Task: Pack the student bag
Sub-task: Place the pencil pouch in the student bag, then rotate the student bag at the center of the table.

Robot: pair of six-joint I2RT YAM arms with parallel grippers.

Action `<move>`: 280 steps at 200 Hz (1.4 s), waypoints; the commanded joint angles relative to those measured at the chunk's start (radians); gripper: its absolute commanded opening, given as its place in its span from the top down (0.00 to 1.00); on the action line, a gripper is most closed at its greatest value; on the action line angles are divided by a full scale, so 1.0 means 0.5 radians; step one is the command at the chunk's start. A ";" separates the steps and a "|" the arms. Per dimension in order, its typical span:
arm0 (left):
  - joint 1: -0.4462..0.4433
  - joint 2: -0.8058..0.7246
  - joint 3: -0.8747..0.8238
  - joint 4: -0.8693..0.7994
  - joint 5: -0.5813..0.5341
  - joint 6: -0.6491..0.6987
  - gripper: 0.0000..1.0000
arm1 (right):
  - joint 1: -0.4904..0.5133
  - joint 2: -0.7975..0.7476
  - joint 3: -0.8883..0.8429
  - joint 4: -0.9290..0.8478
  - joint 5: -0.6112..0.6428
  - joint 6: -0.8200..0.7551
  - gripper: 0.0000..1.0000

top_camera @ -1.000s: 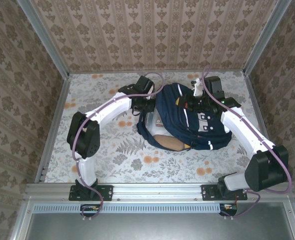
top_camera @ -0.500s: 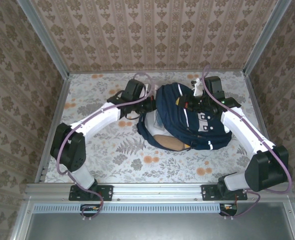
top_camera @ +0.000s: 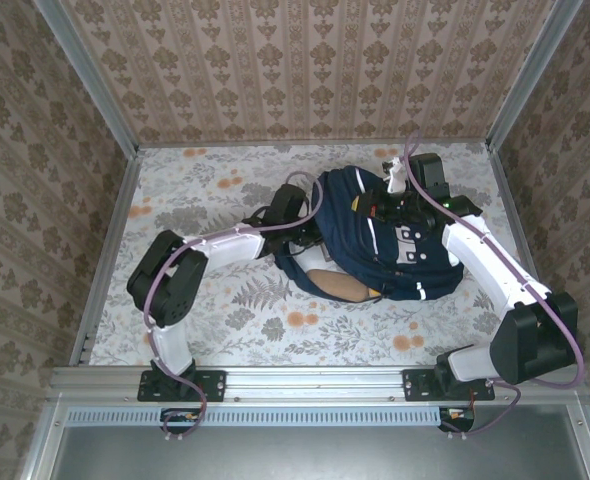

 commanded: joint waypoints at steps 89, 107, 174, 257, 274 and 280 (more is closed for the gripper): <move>0.152 -0.474 0.066 -1.068 -0.351 0.627 0.13 | -0.004 -0.125 -0.035 0.098 -0.060 -0.031 0.74; 0.229 -0.484 0.080 -1.197 -0.433 0.738 0.14 | -0.001 -0.155 -0.083 0.071 -0.036 -0.026 0.68; 0.435 0.077 0.538 -1.342 -0.328 1.109 0.28 | 0.039 -0.462 -0.469 -0.144 0.252 0.060 0.72; 0.480 0.563 0.905 -1.560 -0.322 1.347 0.76 | 0.260 -0.816 -1.039 -0.265 0.553 0.362 0.77; 0.492 0.475 0.785 -1.494 -0.383 1.311 1.00 | 0.266 -0.793 -1.117 -0.231 0.581 0.382 0.77; 0.502 0.434 0.734 -1.472 -0.408 1.297 1.00 | 0.264 -0.771 -1.132 -0.219 0.595 0.384 0.77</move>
